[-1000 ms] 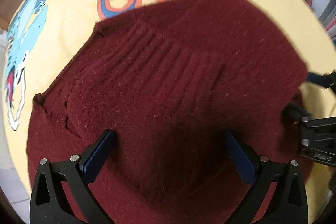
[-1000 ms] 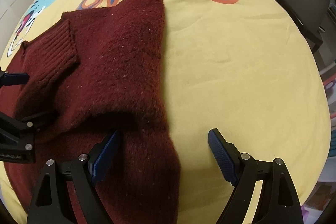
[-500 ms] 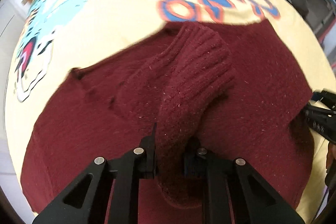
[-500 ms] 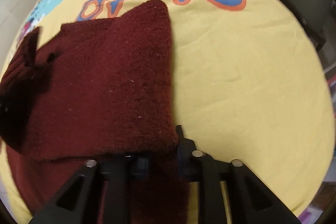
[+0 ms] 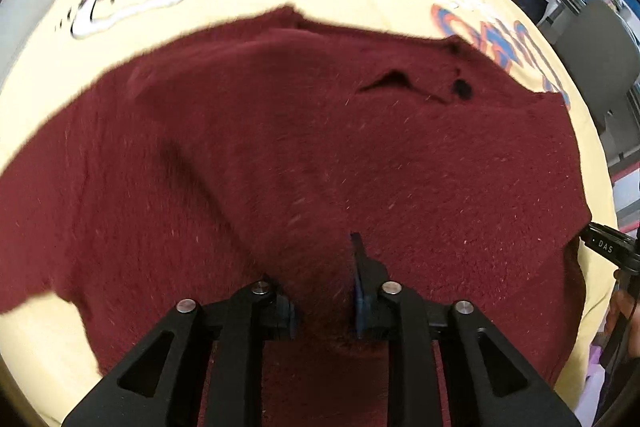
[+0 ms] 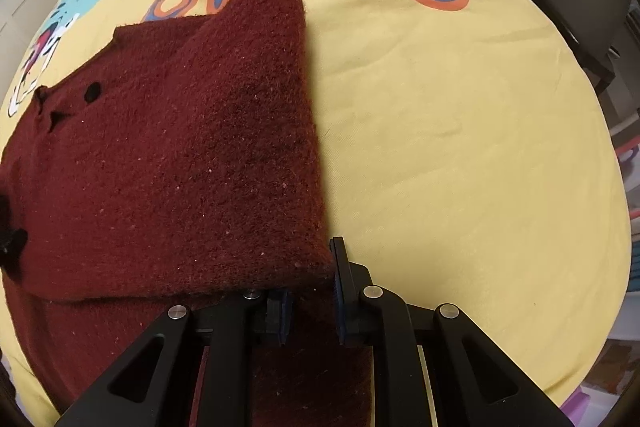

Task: Fold small clothes

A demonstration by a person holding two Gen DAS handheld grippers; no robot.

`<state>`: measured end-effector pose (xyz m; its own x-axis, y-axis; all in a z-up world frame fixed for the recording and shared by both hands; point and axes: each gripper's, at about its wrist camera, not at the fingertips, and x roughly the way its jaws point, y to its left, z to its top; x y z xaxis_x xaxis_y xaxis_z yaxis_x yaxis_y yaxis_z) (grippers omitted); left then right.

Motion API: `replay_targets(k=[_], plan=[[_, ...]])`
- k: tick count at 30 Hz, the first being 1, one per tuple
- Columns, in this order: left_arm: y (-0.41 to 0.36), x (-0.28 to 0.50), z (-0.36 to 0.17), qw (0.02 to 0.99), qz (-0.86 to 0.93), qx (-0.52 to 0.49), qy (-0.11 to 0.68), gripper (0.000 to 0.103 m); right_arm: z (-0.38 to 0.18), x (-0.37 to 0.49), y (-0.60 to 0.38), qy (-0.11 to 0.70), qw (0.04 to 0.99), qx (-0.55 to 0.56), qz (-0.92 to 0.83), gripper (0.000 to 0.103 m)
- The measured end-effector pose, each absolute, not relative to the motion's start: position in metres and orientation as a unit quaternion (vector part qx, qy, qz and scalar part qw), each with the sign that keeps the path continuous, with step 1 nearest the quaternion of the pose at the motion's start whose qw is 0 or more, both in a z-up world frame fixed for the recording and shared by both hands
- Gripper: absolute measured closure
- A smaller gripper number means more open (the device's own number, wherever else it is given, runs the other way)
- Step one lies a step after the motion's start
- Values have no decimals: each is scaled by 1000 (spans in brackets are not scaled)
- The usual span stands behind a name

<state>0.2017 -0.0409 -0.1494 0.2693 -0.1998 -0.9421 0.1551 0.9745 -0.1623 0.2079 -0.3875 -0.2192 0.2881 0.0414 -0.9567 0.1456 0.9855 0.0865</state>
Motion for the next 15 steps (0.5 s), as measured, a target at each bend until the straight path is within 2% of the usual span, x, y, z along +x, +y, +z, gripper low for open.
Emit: replay_targets(k=[3,5,7,9,10,11,12,14,15], plan=[[-43,195,-155,787,-109,-33,606,75,-219,211,-387,598,797,77,-32,87],[-39,190,-151,784,-97,-38,612,61,-219,208,-383,600,796,75,-30,86],[-31,190,-153,780,-87,-42,618,53,-218,208,-381,600,796,71,-29,85],[-21,191,-150,777,-79,-48,623,36,-216,210,-375,601,796,57,-30,80],[-16,191,-148,778,-75,-53,622,22,-214,201,-379,600,798,48,-33,76],[-12,191,-146,781,-73,-57,618,13,-212,198,-377,599,799,40,-33,71],[-6,192,-144,785,-70,-64,612,10,-211,195,-377,599,800,37,-32,65],[4,195,-139,790,-66,-72,605,3,-206,186,-376,596,802,34,-30,25],[7,196,-138,792,-64,-74,603,2,-203,181,-377,593,804,32,-29,23]])
